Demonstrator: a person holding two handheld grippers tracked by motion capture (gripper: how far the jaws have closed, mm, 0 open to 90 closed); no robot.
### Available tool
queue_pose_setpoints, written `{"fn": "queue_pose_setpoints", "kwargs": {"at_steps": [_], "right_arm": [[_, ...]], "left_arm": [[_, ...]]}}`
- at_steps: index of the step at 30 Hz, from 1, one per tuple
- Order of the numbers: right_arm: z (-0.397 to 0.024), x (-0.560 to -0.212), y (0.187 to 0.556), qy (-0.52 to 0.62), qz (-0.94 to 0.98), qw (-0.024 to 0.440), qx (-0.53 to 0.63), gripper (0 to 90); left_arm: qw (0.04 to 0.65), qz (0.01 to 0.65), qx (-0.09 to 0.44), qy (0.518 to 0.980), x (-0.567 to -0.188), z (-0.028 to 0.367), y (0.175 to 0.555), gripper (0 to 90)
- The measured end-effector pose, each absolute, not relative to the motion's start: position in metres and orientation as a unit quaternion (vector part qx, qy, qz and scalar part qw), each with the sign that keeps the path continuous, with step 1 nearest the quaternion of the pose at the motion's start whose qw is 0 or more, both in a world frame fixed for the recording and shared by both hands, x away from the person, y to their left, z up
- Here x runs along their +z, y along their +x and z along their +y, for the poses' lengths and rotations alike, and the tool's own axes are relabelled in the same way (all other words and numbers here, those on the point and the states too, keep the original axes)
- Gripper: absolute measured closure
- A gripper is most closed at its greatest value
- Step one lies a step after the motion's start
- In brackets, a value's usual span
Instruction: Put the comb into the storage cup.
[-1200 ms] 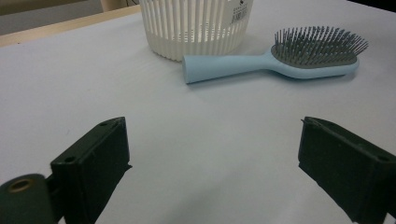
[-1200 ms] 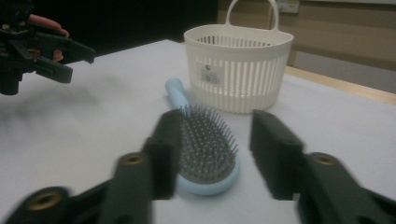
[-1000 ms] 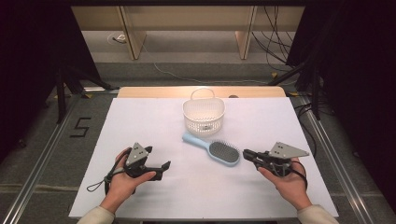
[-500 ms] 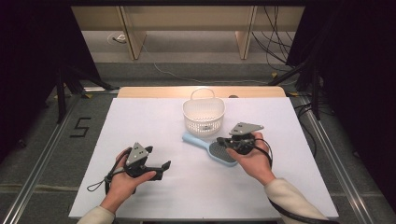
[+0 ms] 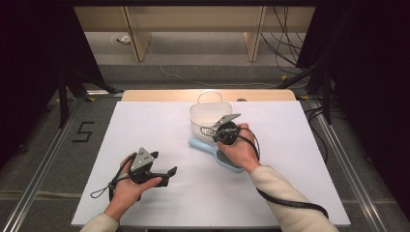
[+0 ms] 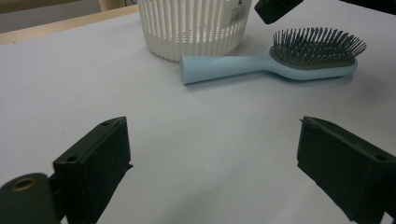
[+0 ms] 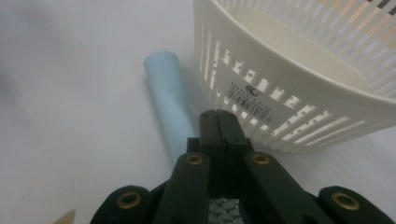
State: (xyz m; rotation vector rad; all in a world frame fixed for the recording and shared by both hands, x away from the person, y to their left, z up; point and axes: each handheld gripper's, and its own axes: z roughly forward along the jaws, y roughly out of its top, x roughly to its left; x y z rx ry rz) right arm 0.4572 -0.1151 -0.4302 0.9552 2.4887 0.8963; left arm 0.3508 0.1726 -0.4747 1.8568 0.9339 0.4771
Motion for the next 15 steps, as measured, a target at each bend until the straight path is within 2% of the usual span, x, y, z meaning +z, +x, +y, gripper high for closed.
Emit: {"fn": "queue_pose_setpoints", "kwargs": {"at_steps": [15], "right_arm": [[-0.084,-0.441,0.473,0.292,0.911,0.173,0.234,90.0]], "left_arm": [[0.484,0.383,0.195,0.762,-0.475,0.172,0.351,9.1]]}}
